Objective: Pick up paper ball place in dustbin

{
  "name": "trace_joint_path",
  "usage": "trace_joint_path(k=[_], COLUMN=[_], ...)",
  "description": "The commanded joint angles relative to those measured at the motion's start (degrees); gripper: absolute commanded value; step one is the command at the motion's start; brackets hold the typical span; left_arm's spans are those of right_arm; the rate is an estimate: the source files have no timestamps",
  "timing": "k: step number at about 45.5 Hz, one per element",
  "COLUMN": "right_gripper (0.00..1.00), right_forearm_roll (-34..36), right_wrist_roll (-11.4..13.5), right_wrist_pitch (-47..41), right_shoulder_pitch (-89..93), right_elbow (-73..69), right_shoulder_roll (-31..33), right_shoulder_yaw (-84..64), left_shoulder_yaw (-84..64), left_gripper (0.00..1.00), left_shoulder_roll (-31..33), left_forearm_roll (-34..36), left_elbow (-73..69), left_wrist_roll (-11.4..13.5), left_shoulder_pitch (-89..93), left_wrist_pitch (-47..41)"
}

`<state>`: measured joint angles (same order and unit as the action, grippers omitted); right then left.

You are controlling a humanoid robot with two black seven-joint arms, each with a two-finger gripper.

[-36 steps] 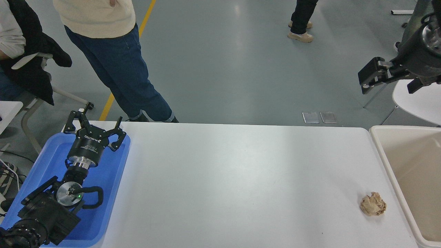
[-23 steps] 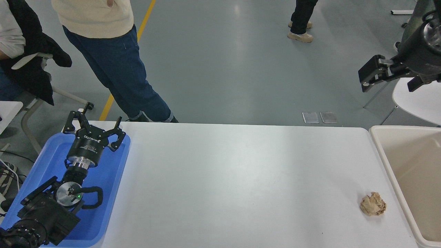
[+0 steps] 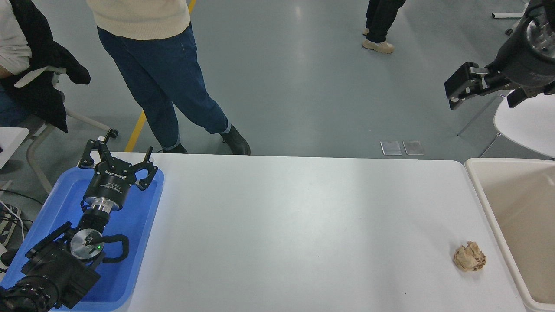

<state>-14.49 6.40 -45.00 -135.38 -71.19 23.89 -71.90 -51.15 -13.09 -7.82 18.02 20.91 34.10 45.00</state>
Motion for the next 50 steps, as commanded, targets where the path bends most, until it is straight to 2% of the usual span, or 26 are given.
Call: trace_joint_path(k=[1, 26, 41, 48, 50], right_gripper=[1.00, 1.00, 1.00, 1.00, 1.00], right_forearm_roll=[0.1, 1.2, 1.2, 1.2, 1.1], right_wrist_roll=[0.0, -0.1, -0.1, -0.1, -0.1], right_wrist_pitch=[0.0, 0.0, 0.0, 0.0, 2.8], right_shoulder_pitch=[-0.2, 1.2, 13.4, 20.2, 22.5], right_elbow=[0.0, -0.1, -0.1, 0.3, 0.3], right_shoulder_roll=[0.0, 0.4, 0.6, 2.7, 3.3], right_shoulder_yaw=[0.1, -1.9, -1.8, -0.3, -0.4], left_shoulder_yaw=[0.0, 0.0, 0.0, 0.0, 0.0], left_gripper=[1.00, 1.00, 1.00, 1.00, 1.00], left_shoulder_roll=[0.0, 0.0, 0.0, 0.0, 0.0], left_forearm_roll=[0.0, 0.1, 0.1, 0.0, 0.1], left_elbow=[0.0, 0.0, 0.0, 0.0, 0.0], left_wrist_roll=[0.0, 0.0, 0.0, 0.0, 0.0], left_shoulder_pitch=[0.0, 0.0, 0.0, 0.0, 0.0], left_wrist_pitch=[0.0, 0.0, 0.0, 0.0, 0.0])
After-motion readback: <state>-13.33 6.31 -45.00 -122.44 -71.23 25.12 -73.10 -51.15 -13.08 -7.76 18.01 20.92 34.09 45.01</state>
